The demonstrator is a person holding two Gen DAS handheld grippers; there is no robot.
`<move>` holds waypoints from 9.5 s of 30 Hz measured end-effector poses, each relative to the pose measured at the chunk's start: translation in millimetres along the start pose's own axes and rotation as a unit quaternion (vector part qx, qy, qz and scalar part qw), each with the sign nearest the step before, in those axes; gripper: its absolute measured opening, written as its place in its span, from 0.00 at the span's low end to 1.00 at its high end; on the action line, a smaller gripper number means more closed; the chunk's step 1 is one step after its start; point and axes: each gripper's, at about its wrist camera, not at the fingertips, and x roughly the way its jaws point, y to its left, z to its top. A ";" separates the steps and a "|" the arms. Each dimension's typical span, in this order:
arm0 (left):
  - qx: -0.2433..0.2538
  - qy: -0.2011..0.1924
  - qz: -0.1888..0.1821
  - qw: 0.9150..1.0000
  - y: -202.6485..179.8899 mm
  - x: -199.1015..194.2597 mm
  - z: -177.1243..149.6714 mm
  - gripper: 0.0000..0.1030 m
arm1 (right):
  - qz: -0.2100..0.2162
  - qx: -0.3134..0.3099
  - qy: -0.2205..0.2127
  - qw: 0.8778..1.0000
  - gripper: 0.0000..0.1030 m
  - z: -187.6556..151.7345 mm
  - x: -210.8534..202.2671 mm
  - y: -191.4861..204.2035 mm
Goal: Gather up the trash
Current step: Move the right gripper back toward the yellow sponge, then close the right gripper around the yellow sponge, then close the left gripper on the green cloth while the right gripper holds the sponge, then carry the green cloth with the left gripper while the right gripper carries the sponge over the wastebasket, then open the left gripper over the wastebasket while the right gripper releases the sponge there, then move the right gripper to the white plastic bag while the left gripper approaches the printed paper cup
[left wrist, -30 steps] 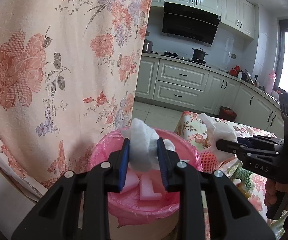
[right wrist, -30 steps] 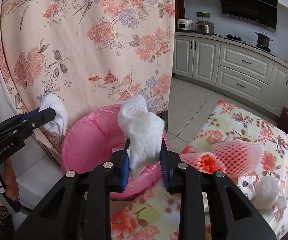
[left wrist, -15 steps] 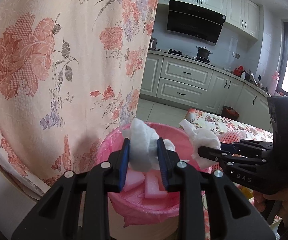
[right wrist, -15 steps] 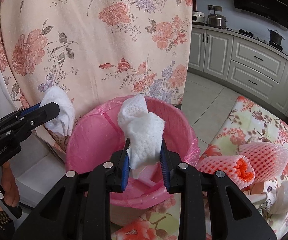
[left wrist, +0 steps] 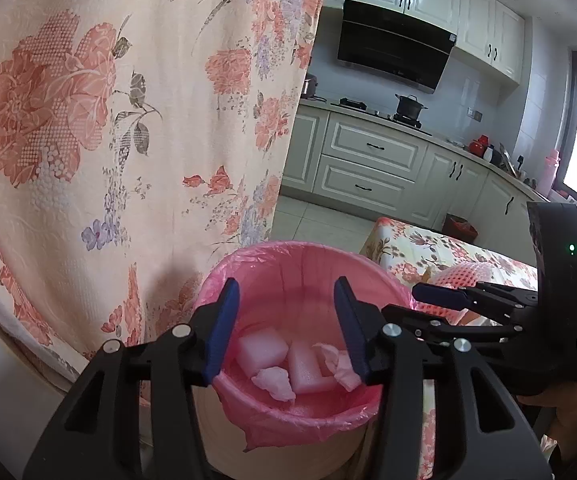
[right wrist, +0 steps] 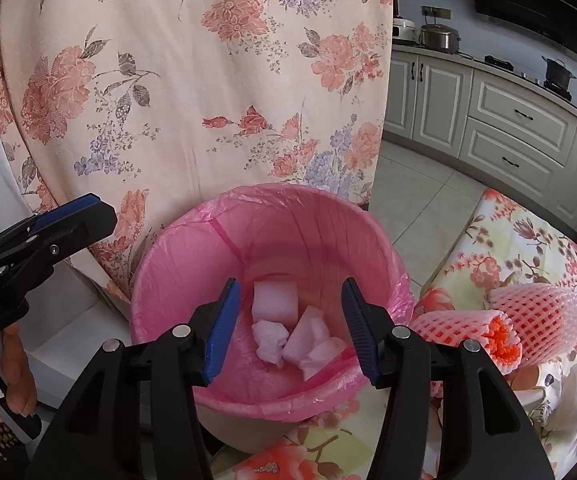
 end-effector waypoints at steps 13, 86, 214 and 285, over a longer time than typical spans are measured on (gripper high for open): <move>0.004 -0.001 -0.002 1.000 -8.4 -9.4 -2.4 0.49 | -0.014 0.013 -0.011 1.000 0.57 -12.0 -17.9 -12.4; 0.081 0.109 -0.158 0.978 -185.9 66.1 -54.6 0.54 | -0.141 0.122 0.073 0.980 0.70 -184.6 -65.9 -160.2; 0.011 -0.003 0.036 0.999 -41.0 20.6 2.5 0.29 | -0.083 0.034 -0.055 0.994 0.55 -19.4 -81.5 -70.3; 0.122 0.054 -0.062 0.989 -221.7 74.3 -52.3 0.60 | -0.180 0.139 -0.042 0.973 0.82 -148.9 -125.6 -235.1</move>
